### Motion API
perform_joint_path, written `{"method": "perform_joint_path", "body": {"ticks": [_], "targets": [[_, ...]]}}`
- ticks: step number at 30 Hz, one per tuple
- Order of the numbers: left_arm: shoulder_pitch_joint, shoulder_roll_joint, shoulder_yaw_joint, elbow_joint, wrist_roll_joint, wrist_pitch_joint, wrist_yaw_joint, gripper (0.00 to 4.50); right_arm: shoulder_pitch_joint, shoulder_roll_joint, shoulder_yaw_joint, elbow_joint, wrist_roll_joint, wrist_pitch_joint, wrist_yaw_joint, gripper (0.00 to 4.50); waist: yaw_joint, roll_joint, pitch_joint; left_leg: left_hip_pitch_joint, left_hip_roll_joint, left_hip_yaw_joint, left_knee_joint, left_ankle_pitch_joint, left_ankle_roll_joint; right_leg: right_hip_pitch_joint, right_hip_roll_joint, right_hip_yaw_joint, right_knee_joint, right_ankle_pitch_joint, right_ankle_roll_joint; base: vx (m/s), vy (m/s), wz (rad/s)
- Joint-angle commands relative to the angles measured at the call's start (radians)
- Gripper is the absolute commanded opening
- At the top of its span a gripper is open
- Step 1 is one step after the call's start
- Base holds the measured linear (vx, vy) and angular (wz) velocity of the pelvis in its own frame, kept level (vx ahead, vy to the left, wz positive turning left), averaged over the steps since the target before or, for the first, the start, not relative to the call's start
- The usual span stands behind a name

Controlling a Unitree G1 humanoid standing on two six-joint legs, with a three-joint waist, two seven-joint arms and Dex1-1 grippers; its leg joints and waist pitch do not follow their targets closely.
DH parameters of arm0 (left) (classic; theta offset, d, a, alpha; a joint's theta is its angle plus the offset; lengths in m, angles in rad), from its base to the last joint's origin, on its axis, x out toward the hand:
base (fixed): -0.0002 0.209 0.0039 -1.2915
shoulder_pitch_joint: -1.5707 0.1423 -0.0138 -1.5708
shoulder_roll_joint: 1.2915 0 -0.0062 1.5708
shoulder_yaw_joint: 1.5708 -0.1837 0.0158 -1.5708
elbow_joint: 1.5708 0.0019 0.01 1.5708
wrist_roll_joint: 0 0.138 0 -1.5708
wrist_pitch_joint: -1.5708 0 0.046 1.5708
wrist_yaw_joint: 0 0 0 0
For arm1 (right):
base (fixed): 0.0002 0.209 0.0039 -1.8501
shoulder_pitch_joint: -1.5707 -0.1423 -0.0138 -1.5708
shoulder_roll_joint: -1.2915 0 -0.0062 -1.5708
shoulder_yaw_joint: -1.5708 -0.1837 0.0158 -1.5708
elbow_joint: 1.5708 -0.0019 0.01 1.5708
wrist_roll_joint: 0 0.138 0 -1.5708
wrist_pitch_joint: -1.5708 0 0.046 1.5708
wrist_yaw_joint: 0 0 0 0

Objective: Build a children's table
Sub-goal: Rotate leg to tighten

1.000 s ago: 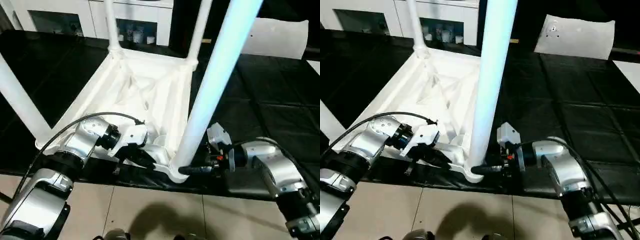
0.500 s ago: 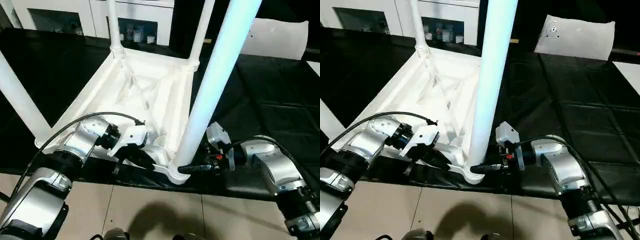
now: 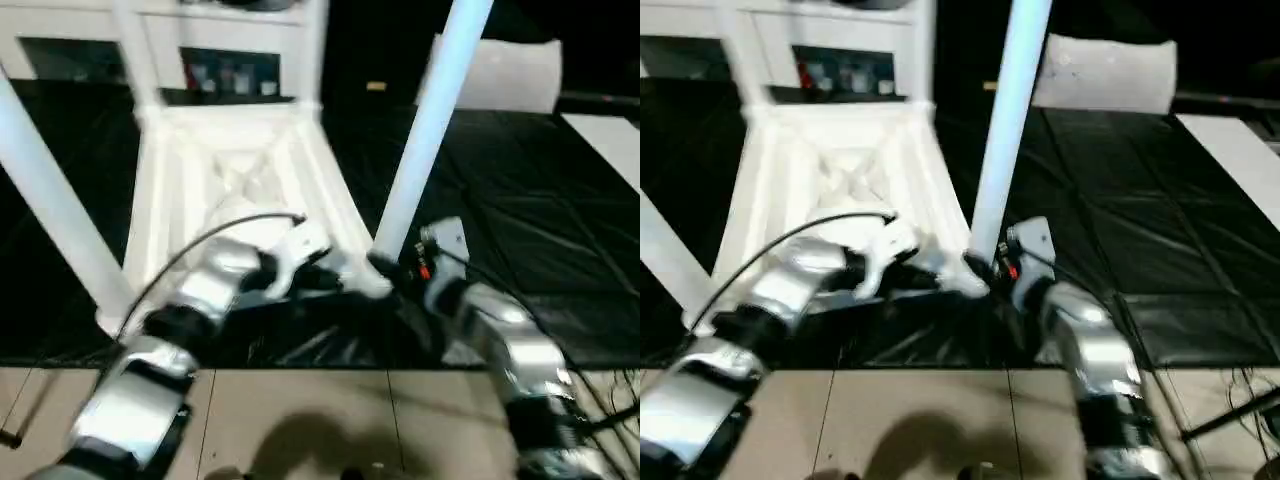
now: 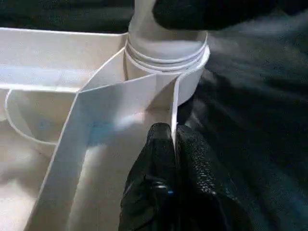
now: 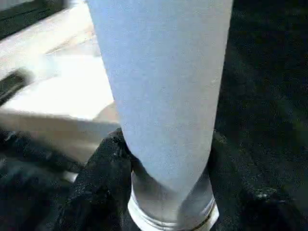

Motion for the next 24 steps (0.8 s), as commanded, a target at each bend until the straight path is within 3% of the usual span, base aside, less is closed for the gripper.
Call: {"method": "perform_joint_path", "body": {"ticks": [1,4,7,14,15,17,18,24], "targets": [[-0.033,-0.148,0.010,-0.037,-0.047,0.018,0.111,0.00,-0.034,0.124,0.125,0.049,0.016,0.050,-0.016,1.95,-0.003,-0.001,-0.042,0.008,0.039,-0.029,-0.083,-0.322,-0.004,0.021,-0.091,0.046,-0.108,-0.555,-0.099,0.000,0.000,0.00],[-0.029,-0.149,0.006,-0.051,-0.035,0.020,0.125,0.00,-0.036,0.132,0.121,0.042,0.030,0.043,-0.004,2.30,-0.004,0.001,-0.046,0.007,0.041,-0.026,-0.083,-0.301,0.015,0.027,-0.091,0.051,-0.105,-0.481,-0.119,0.000,0.000,0.00],[-0.016,-0.113,-0.008,-0.064,-0.005,0.004,0.111,0.00,-0.020,0.112,0.122,0.019,0.021,0.013,0.019,2.70,-0.004,0.004,-0.052,0.003,0.044,-0.018,-0.083,-0.245,0.035,0.033,-0.088,0.057,-0.088,-0.318,-0.168,0.000,0.000,0.00],[0.037,0.001,-0.012,-0.110,0.005,-0.059,-0.020,0.00,0.017,-0.004,0.092,-0.023,0.043,-0.033,0.152,3.30,0.002,-0.001,-0.059,-0.007,0.041,-0.011,-0.075,-0.176,0.076,0.044,-0.089,0.057,-0.081,-0.264,-0.185,0.006,-0.008,0.00],[0.057,0.027,-0.021,-0.128,-0.007,-0.094,-0.086,0.00,0.021,-0.041,0.088,-0.031,0.053,-0.045,0.204,3.45,0.004,-0.005,-0.066,-0.011,0.038,-0.010,-0.071,-0.129,0.083,0.050,-0.087,0.057,-0.075,-0.222,-0.186,0.000,0.000,0.00],[0.070,0.045,-0.027,-0.138,-0.017,-0.112,-0.138,0.00,0.021,-0.072,0.085,-0.034,0.060,-0.055,0.246,3.56,0.007,-0.006,-0.072,-0.013,0.038,-0.009,-0.068,-0.093,0.096,0.053,-0.087,0.057,-0.069,-0.170,-0.193,0.000,0.000,0.00],[0.078,0.060,-0.033,-0.145,-0.023,-0.123,-0.174,0.00,0.021,-0.096,0.084,-0.036,0.064,-0.063,0.281,3.76,0.007,-0.003,-0.072,-0.014,0.038,-0.006,-0.065,-0.063,0.109,0.050,-0.084,0.058,-0.060,-0.103,-0.212,0.000,0.000,0.00],[0.100,0.131,-0.062,-0.168,-0.068,-0.196,-0.386,0.00,0.009,-0.249,0.129,-0.034,0.088,-0.144,0.557,3.98,0.024,0.000,-0.074,-0.002,0.043,0.000,-0.059,-0.060,0.129,0.046,-0.080,0.059,-0.044,-0.013,-0.258,0.000,0.000,0.00]]}}
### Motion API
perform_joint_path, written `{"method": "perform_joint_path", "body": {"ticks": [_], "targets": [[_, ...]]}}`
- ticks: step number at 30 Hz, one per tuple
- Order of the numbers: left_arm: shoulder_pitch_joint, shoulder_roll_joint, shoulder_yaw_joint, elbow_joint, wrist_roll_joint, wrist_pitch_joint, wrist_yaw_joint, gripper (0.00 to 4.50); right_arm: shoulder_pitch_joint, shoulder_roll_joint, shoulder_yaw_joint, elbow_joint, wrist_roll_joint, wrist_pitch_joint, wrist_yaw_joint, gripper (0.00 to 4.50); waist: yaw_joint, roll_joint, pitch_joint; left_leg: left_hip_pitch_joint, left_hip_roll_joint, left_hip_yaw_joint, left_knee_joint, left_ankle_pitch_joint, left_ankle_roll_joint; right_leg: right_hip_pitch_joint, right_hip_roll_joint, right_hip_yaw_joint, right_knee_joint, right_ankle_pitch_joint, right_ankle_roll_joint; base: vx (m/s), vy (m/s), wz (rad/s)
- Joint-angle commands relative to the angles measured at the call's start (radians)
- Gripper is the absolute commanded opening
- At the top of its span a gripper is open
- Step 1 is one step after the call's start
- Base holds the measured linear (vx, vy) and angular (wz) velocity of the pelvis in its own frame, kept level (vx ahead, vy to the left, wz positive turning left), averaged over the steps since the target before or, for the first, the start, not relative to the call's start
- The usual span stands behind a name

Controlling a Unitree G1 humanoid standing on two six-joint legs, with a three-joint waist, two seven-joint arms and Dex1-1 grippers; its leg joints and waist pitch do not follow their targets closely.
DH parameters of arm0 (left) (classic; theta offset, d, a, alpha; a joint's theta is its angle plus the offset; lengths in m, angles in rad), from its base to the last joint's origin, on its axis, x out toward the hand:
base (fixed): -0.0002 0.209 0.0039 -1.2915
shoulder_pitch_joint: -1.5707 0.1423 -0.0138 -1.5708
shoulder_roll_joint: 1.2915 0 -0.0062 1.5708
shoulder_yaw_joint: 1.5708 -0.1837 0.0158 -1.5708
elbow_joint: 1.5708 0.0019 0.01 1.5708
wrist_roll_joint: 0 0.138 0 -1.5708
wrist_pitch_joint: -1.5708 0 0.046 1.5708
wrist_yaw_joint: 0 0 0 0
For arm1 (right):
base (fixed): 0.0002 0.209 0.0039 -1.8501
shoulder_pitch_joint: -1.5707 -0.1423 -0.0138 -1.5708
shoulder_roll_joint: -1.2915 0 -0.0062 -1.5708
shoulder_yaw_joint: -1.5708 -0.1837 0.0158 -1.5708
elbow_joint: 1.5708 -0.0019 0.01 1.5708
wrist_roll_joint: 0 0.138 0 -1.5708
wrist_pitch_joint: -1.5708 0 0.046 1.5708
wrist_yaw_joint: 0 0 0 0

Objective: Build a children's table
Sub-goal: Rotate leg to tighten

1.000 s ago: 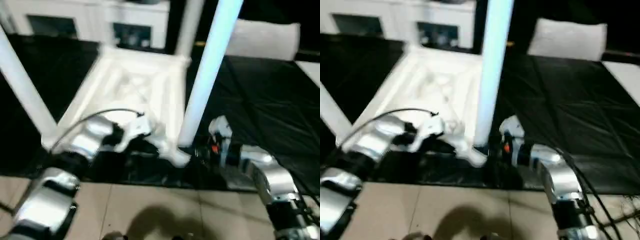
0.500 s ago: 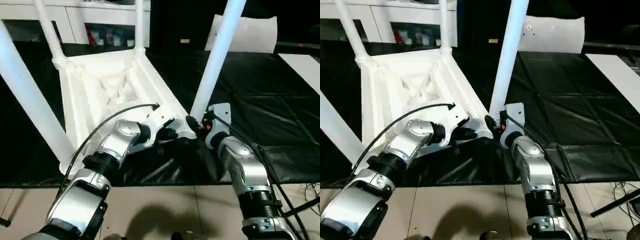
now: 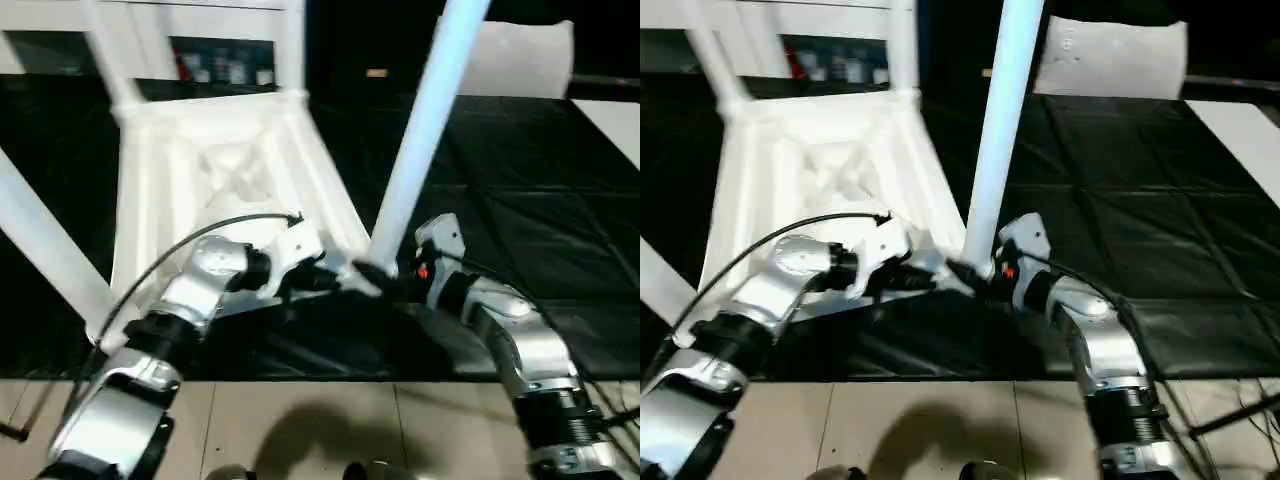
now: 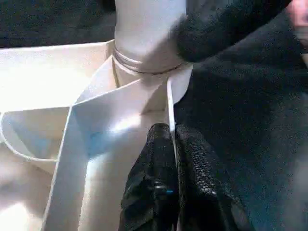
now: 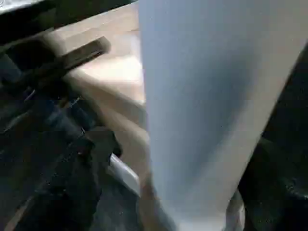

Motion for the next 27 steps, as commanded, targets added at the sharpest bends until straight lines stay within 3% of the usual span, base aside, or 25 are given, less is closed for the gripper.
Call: {"method": "perform_joint_path", "body": {"ticks": [1,8,12,19,27], "targets": [[0.017,-0.012,-0.033,-0.027,-0.042,-0.033,-0.093,0.00,-0.009,-0.023,0.023,-0.008,0.021,-0.029,0.089,3.98,0.002,-0.006,-0.071,0.007,0.044,-0.004,-0.045,-0.071,0.123,0.061,-0.084,0.057,-0.049,-0.022,-0.256,0.000,0.000,0.00],[0.001,0.046,-0.076,-0.007,-0.024,-0.096,-0.251,0.00,-0.019,-0.123,0.081,-0.005,0.066,-0.042,0.341,3.98,0.021,-0.010,-0.068,0.008,0.049,-0.002,-0.046,-0.111,0.105,0.059,-0.086,0.054,-0.052,-0.099,-0.246,0.000,0.000,0.00],[-0.018,0.071,-0.099,0.011,-0.019,-0.128,-0.334,0.00,-0.037,-0.157,0.115,0.009,0.087,-0.027,0.442,3.61,0.031,-0.012,-0.067,0.007,0.049,-0.002,-0.045,-0.126,0.088,0.058,-0.088,0.054,-0.054,-0.148,-0.229,0.000,0.000,0.00],[-0.043,0.081,-0.115,0.032,-0.014,-0.155,-0.396,0.00,-0.055,-0.179,0.146,0.038,0.081,-0.040,0.514,3.05,0.046,-0.014,-0.067,0.009,0.048,-0.001,-0.043,-0.113,0.080,0.055,-0.086,0.054,-0.050,-0.128,-0.234,0.000,0.000,0.00],[-0.066,0.090,-0.142,0.059,-0.026,-0.178,-0.406,0.00,-0.068,-0.182,0.157,0.055,0.089,-0.043,0.546,2.32,0.047,-0.016,-0.063,0.006,0.048,-0.003,-0.044,-0.140,0.064,0.055,-0.089,0.054,-0.053,-0.174,-0.224,0.000,0.000,0.00]]}}
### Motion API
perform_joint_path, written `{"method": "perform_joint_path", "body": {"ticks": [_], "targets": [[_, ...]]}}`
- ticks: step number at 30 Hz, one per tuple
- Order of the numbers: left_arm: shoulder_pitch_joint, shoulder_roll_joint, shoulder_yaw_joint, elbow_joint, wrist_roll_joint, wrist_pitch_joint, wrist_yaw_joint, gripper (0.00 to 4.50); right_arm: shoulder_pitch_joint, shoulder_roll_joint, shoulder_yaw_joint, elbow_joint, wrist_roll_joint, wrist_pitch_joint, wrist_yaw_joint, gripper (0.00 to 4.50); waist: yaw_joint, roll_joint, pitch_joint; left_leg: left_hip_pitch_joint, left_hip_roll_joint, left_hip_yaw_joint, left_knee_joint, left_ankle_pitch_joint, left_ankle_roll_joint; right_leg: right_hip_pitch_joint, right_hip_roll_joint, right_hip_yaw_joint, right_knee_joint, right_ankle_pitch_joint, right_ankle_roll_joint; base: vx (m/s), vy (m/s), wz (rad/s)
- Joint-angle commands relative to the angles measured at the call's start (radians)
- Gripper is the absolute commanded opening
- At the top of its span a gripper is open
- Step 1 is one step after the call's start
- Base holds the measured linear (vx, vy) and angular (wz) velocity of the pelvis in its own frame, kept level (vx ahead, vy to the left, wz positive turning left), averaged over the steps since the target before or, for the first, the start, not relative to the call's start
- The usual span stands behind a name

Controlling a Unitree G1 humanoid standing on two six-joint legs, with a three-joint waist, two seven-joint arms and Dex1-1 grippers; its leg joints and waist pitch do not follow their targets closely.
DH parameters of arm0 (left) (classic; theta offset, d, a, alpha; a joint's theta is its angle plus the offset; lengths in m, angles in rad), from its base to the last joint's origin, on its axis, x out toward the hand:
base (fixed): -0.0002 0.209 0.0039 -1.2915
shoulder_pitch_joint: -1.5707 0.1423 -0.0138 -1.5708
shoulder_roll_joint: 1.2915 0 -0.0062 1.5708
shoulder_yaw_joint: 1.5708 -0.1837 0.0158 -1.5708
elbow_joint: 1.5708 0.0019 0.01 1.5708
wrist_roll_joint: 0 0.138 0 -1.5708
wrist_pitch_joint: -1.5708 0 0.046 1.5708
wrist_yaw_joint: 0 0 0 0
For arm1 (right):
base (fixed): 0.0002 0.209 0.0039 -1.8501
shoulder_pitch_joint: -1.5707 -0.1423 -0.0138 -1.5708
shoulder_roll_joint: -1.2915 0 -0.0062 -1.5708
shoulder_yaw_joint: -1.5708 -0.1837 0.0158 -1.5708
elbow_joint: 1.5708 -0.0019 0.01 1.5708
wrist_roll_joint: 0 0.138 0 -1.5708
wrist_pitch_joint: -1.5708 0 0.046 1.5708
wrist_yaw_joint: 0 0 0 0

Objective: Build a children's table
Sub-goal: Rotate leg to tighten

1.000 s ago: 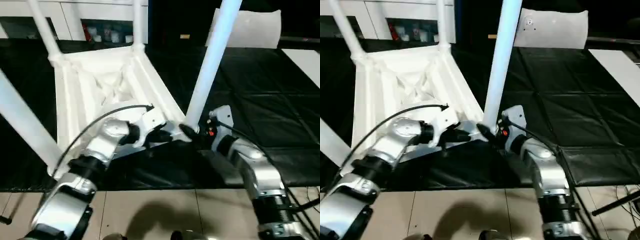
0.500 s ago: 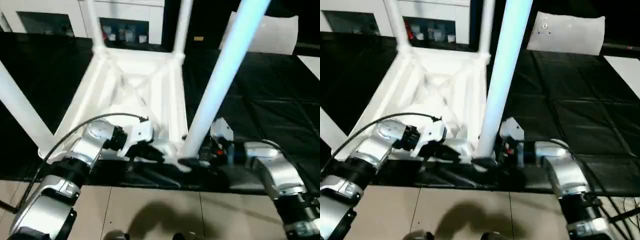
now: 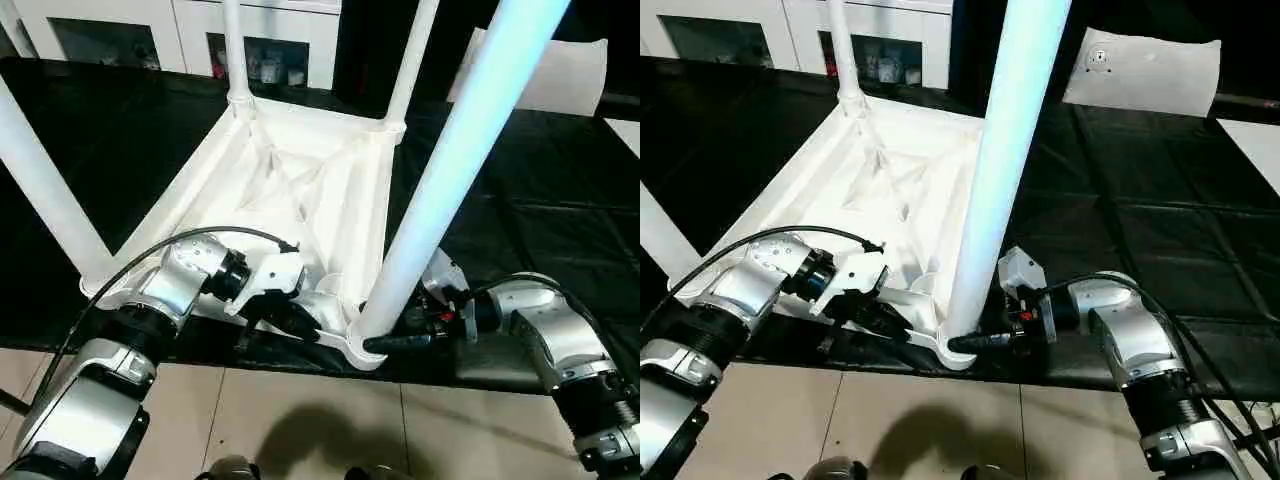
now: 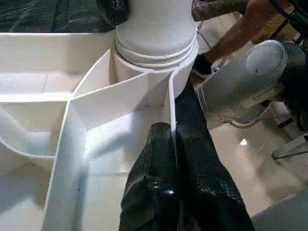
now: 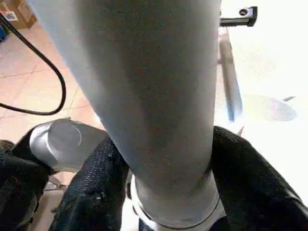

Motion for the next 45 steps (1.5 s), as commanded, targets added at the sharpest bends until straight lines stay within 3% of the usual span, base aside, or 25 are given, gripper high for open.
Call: {"method": "perform_joint_path", "body": {"ticks": [1,10,12,15,17,19,21,24,28,32,33,34,36,37,38,39,40,45], "targets": [[-0.023,-0.005,-0.041,0.004,0.010,-0.023,-0.045,0.00,-0.014,-0.009,0.014,0.007,0.015,-0.002,0.023,2.26,-0.003,-0.004,-0.069,0.009,0.045,-0.005,-0.062,-0.138,0.063,0.055,-0.085,0.054,-0.065,-0.177,-0.220,0.000,0.000,0.00],[-0.029,-0.003,-0.047,0.020,0.004,-0.029,-0.045,0.00,0.012,0.004,0.021,-0.030,0.027,0.022,0.016,2.04,-0.002,-0.001,-0.069,0.009,0.046,-0.006,-0.062,-0.137,0.060,0.054,-0.084,0.053,-0.064,-0.170,-0.219,0.000,0.000,0.00],[-0.024,-0.019,-0.021,0.015,-0.002,0.001,-0.028,0.00,0.027,0.024,0.007,-0.053,0.047,0.061,-0.020,2.04,-0.002,0.000,-0.067,0.009,0.046,-0.006,-0.063,-0.141,0.060,0.054,-0.084,0.053,-0.066,-0.172,-0.221,0.000,0.000,0.00],[-0.028,-0.054,0.009,0.021,0.003,0.053,0.078,0.00,0.037,0.079,-0.019,-0.068,0.042,0.118,-0.153,2.04,-0.004,0.001,-0.063,0.013,0.047,-0.007,-0.066,-0.168,0.044,0.051,-0.085,0.054,-0.072,-0.230,-0.207,0.000,0.000,0.00],[-0.037,-0.078,0.023,0.033,0.015,0.101,0.171,0.00,0.035,0.128,-0.035,-0.053,0.008,0.125,-0.271,2.04,-0.009,0.002,-0.057,0.013,0.044,-0.010,-0.070,-0.207,0.024,0.046,-0.087,0.054,-0.083,-0.317,-0.188,0.000,0.000,0.00],[-0.041,-0.118,0.050,0.038,0.002,0.144,0.260,0.00,0.036,0.178,-0.042,-0.051,-0.014,0.147,-0.370,2.04,-0.016,0.000,-0.055,0.018,0.039,-0.016,-0.073,-0.244,-0.005,0.044,-0.091,0.052,-0.097,-0.464,-0.138,0.000,0.000,0.00],[-0.042,-0.165,0.076,0.027,-0.014,0.196,0.336,0.00,0.036,0.235,-0.054,-0.054,-0.031,0.175,-0.472,2.03,-0.026,-0.003,-0.051,0.012,0.036,-0.020,-0.077,-0.257,-0.011,0.046,-0.090,0.049,-0.104,-0.520,-0.111,0.000,0.000,0.00],[-0.051,-0.260,0.108,0.014,-0.001,0.270,0.509,0.00,0.028,0.355,-0.069,-0.037,-0.074,0.199,-0.690,2.00,-0.052,-0.008,-0.053,0.008,0.032,-0.024,-0.075,-0.261,-0.014,0.042,-0.088,0.047,-0.108,-0.532,-0.097,0.000,0.000,0.00],[-0.061,-0.324,0.134,0.018,0.016,0.311,0.639,0.00,0.016,0.433,-0.082,-0.016,-0.109,0.215,-0.829,1.99,-0.063,-0.006,-0.050,0.011,0.025,-0.020,-0.071,-0.259,0.007,0.034,-0.083,0.049,-0.117,-0.559,-0.083,0.000,0.000,0.00],[-0.063,-0.373,0.149,-0.006,0.033,0.352,0.743,0.00,0.000,0.501,-0.091,-0.001,-0.141,0.210,-0.936,1.99,-0.063,0.001,-0.052,0.011,0.029,-0.020,-0.074,-0.246,0.015,0.035,-0.081,0.052,-0.114,-0.503,-0.091,0.000,0.000,0.00],[-0.059,-0.378,0.147,-0.017,0.041,0.359,0.758,0.00,0.000,0.515,-0.095,-0.001,-0.140,0.199,-0.943,1.99,-0.062,0.004,-0.055,0.010,0.032,-0.020,-0.076,-0.242,0.020,0.038,-0.081,0.054,-0.108,-0.442,-0.109,0.000,0.000,0.00],[-0.059,-0.378,0.147,-0.017,0.041,0.359,0.758,0.00,0.000,0.515,-0.095,-0.001,-0.140,0.199,-0.943,2.32,-0.062,0.004,-0.055,0.009,0.032,-0.020,-0.076,-0.239,0.022,0.039,-0.079,0.054,-0.104,-0.418,-0.116,0.000,0.000,0.00],[-0.039,-0.354,0.134,-0.035,0.057,0.358,0.739,0.00,0.005,0.508,-0.126,-0.009,-0.120,0.181,-0.944,2.32,-0.062,0.007,-0.057,0.007,0.033,-0.019,-0.076,-0.224,0.027,0.043,-0.079,0.056,-0.098,-0.350,-0.136,0.000,0.000,0.00],[-0.036,-0.346,0.133,-0.035,0.060,0.355,0.734,0.00,0.008,0.501,-0.130,-0.013,-0.117,0.177,-0.937,2.69,-0.062,0.005,-0.058,0.006,0.032,-0.017,-0.075,-0.210,0.032,0.046,-0.080,0.057,-0.095,-0.311,-0.149,0.000,0.000,0.00],[-0.031,-0.334,0.135,-0.037,0.063,0.351,0.723,0.00,0.013,0.487,-0.133,-0.020,-0.115,0.167,-0.921,2.72,-0.061,0.006,-0.058,0.006,0.031,-0.016,-0.074,-0.198,0.037,0.047,-0.079,0.057,-0.093,-0.283,-0.160,0.000,0.000,0.00],[-0.031,-0.334,0.135,-0.037,0.063,0.351,0.723,0.00,0.013,0.487,-0.133,-0.020,-0.115,0.167,-0.921,2.74,-0.061,0.006,-0.057,0.006,0.031,-0.015,-0.074,-0.199,0.039,0.048,-0.079,0.057,-0.093,-0.282,-0.163,0.000,0.000,0.00],[-0.025,-0.314,0.137,-0.039,0.062,0.339,0.696,0.00,0.020,0.465,-0.135,-0.030,-0.110,0.151,-0.892,2.81,-0.059,0.012,-0.058,0.007,0.030,-0.015,-0.074,-0.195,0.041,0.049,-0.080,0.057,-0.093,-0.281,-0.165,0.000,0.000,0.00],[-0.008,-0.256,0.129,-0.040,0.061,0.273,0.608,0.00,0.037,0.388,-0.133,-0.061,-0.104,0.119,-0.795,3.12,-0.058,0.008,-0.056,0.002,0.030,-0.015,-0.074,-0.183,0.053,0.055,-0.079,0.057,-0.094,-0.282,-0.161,0.000,0.000,0.00]]}}
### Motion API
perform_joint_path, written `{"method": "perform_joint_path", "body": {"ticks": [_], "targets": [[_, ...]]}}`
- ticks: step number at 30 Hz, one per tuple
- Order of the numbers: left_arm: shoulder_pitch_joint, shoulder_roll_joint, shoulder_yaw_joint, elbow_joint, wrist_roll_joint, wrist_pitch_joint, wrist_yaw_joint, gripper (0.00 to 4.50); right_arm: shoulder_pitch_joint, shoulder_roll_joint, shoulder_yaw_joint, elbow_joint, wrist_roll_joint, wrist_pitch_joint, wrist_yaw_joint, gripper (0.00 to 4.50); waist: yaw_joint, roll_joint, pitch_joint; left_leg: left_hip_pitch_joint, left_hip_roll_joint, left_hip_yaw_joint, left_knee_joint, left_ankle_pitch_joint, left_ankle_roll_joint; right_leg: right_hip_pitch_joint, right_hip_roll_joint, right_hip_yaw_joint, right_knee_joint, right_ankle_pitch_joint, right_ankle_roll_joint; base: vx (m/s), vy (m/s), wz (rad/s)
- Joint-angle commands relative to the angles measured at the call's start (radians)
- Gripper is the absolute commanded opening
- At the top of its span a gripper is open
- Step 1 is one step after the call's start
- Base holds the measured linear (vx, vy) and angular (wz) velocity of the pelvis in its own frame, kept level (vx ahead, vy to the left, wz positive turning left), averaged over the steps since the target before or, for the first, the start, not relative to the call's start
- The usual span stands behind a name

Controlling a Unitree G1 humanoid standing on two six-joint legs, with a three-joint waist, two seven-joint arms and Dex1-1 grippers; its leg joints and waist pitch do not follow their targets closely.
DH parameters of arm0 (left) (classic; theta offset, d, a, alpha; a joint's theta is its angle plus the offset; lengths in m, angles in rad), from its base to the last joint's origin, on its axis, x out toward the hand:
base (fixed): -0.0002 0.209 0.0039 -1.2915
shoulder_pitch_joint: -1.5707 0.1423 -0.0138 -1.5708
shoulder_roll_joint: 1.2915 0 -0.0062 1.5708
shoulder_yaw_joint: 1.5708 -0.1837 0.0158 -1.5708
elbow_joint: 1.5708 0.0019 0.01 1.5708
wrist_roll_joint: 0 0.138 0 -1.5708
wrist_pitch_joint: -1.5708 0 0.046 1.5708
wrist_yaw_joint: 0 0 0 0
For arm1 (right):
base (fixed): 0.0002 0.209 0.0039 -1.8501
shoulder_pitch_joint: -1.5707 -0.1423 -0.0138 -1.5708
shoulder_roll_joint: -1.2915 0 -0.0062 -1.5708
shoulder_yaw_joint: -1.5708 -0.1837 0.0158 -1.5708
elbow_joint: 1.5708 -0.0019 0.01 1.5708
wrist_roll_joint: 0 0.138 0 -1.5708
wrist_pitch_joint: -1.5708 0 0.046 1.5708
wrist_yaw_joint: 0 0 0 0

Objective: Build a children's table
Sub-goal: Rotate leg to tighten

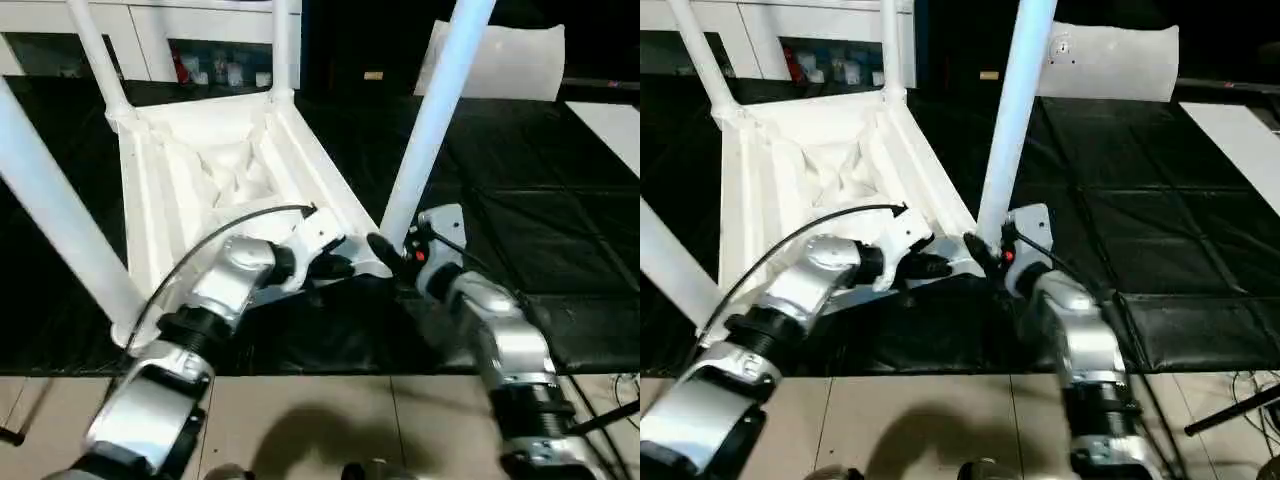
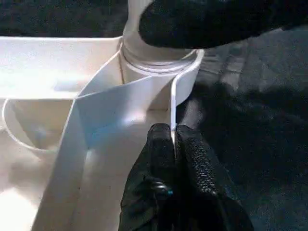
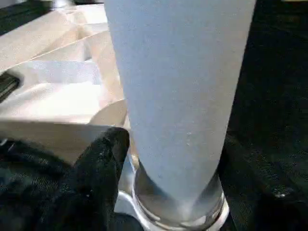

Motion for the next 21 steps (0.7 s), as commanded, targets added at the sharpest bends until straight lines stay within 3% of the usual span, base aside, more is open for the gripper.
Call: {"method": "perform_joint_path", "body": {"ticks": [1,4,8,11,15,20,21], "targets": [[0.008,-0.017,-0.016,-0.023,-0.033,-0.076,-0.037,0.00,0.014,0.004,0.114,-0.033,0.038,-0.007,0.126,3.25,0.005,-0.003,-0.059,-0.006,0.032,-0.012,-0.060,-0.175,0.066,0.055,-0.081,0.055,-0.094,-0.288,-0.162,0.000,0.000,0.00],[0.021,0.037,-0.035,-0.013,-0.033,-0.147,-0.144,0.00,0.020,-0.093,0.116,-0.034,0.041,-0.043,0.247,3.42,0.009,-0.003,-0.061,-0.008,0.034,-0.011,-0.057,-0.155,0.081,0.060,-0.082,0.056,-0.090,-0.254,-0.168,0.000,0.000,0.00],[0.034,0.082,-0.054,-0.018,-0.049,-0.192,-0.275,0.00,0.015,-0.179,0.127,-0.037,0.059,-0.058,0.386,3.83,0.009,-0.003,-0.063,-0.004,0.037,-0.008,-0.055,-0.142,0.094,0.058,-0.082,0.056,-0.082,-0.194,-0.203,0.000,0.000,0.00],[0.034,0.111,-0.068,-0.011,-0.054,-0.219,-0.358,0.00,0.012,-0.226,0.146,-0.037,0.075,-0.077,0.491,3.83,0.016,0.000,-0.067,0.004,0.043,-0.007,-0.054,-0.130,0.100,0.056,-0.082,0.057,-0.074,-0.130,-0.241,0.000,0.000,0.00],[0.032,0.162,-0.111,0.001,-0.047,-0.278,-0.491,0.00,0.002,-0.283,0.173,-0.042,0.134,-0.078,0.654,3.83,0.033,0.000,-0.070,0.003,0.049,-0.005,-0.053,-0.116,0.112,0.059,-0.082,0.053,-0.064,-0.078,-0.259,0.000,0.000,0.00],[0.029,0.189,-0.138,0.003,-0.031,-0.311,-0.560,0.00,-0.006,-0.309,0.199,-0.038,0.147,-0.078,0.738,3.56,0.046,-0.003,-0.074,0.004,0.048,-0.004,-0.051,-0.112,0.101,0.061,-0.085,0.052,-0.061,-0.083,-0.257,0.000,0.000,0.00],[0.029,0.194,-0.143,0.003,-0.028,-0.317,-0.573,0.00,-0.006,-0.316,0.206,-0.041,0.150,-0.075,0.757,3.33,0.051,-0.003,-0.073,0.004,0.048,-0.003,-0.051,-0.110,0.100,0.061,-0.084,0.053,-0.061,-0.088,-0.254,0.000,0.000,0.00]]}}
